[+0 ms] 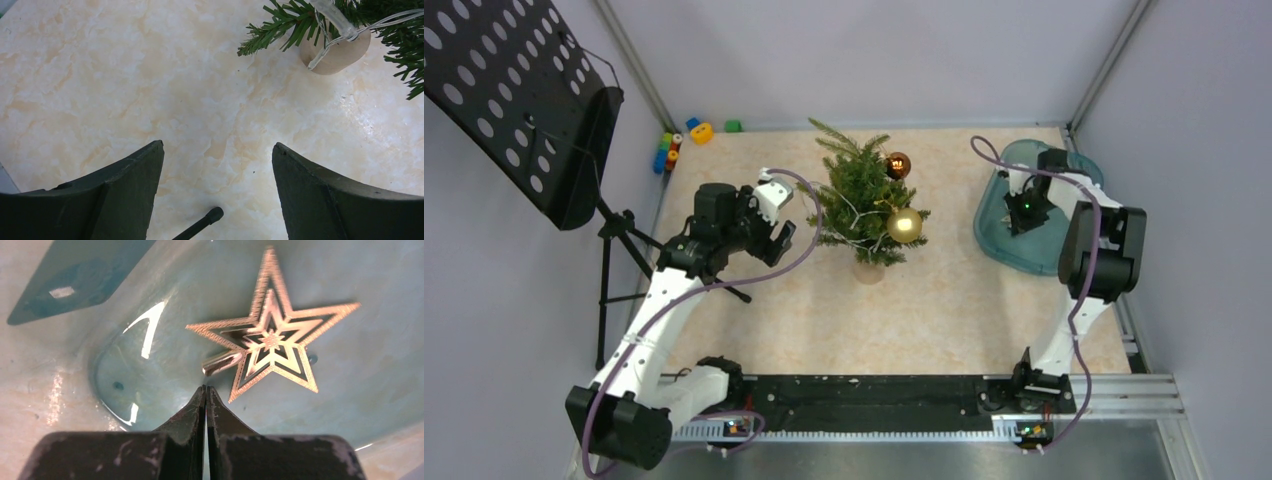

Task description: Decorate the small christmas tree

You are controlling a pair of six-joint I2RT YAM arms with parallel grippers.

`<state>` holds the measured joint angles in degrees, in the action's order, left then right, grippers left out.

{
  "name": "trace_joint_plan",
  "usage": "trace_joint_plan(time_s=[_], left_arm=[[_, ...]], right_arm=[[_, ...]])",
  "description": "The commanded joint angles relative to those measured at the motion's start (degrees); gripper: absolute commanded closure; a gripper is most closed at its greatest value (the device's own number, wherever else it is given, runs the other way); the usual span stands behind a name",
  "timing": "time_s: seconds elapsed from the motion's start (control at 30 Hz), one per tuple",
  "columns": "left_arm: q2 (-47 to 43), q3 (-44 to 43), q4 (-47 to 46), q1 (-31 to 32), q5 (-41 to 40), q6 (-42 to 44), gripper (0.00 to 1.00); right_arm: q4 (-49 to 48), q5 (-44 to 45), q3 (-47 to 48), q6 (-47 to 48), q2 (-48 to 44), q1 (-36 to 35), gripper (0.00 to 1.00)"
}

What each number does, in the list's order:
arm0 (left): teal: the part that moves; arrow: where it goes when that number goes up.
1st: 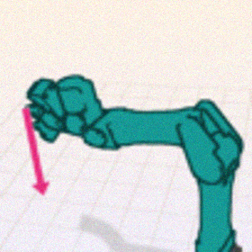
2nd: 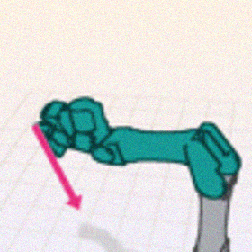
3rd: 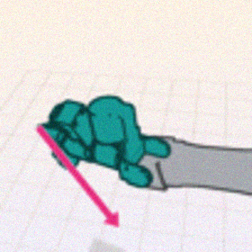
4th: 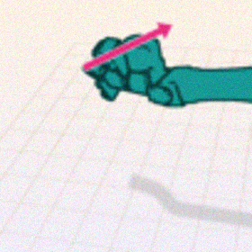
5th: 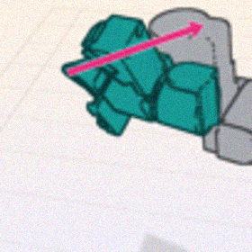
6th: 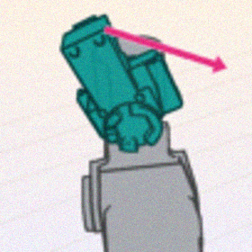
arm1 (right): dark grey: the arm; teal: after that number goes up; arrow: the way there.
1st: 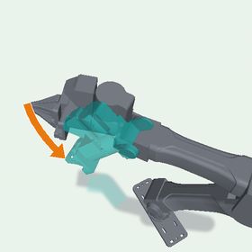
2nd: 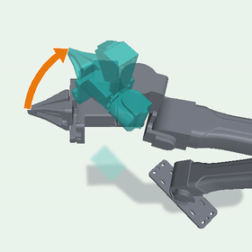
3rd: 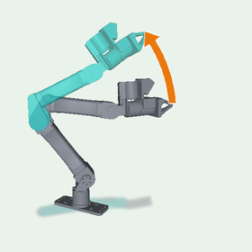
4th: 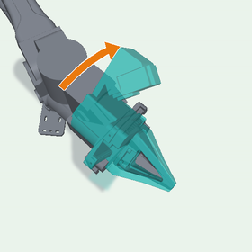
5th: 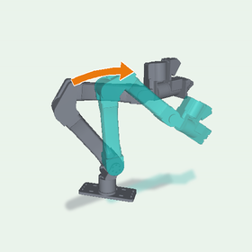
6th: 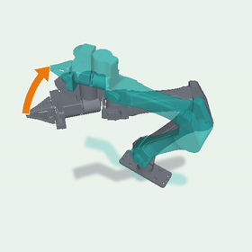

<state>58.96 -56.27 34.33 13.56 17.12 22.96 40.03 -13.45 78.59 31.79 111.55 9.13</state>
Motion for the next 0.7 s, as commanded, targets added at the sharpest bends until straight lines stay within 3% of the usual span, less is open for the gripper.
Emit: trace_joint_plan(time_s=[0.0,0.23,0.4,0.53,0.67], left_arm=[[-1.40,-1.96,-1.22,0.31,0.78,0.52,0.16],[-1.04,-1.74,-1.60,0.58,0.51,0.66,0.16],[-0.86,-1.82,-1.56,0.58,0.37,0.58,0.16],[-0.63,-1.73,-1.54,0.58,0.30,0.64,0.16],[-0.03,-1.98,-1.38,0.86,0.34,0.54,0.16]], right_arm=[[-6.16,0.31,-3.29,-4.89,-5.17,-0.51,1.00],[-13.70,1.05,-7.82,-8.10,-10.57,-0.42,1.00],[-12.80,3.11,-6.24,-11.46,-10.52,-0.35,1.00],[-10.84,7.17,-3.96,-21.61,-11.48,-0.39,0.70],[-10.30,5.97,-5.02,-35.13,-14.90,-0.70,0.59]])
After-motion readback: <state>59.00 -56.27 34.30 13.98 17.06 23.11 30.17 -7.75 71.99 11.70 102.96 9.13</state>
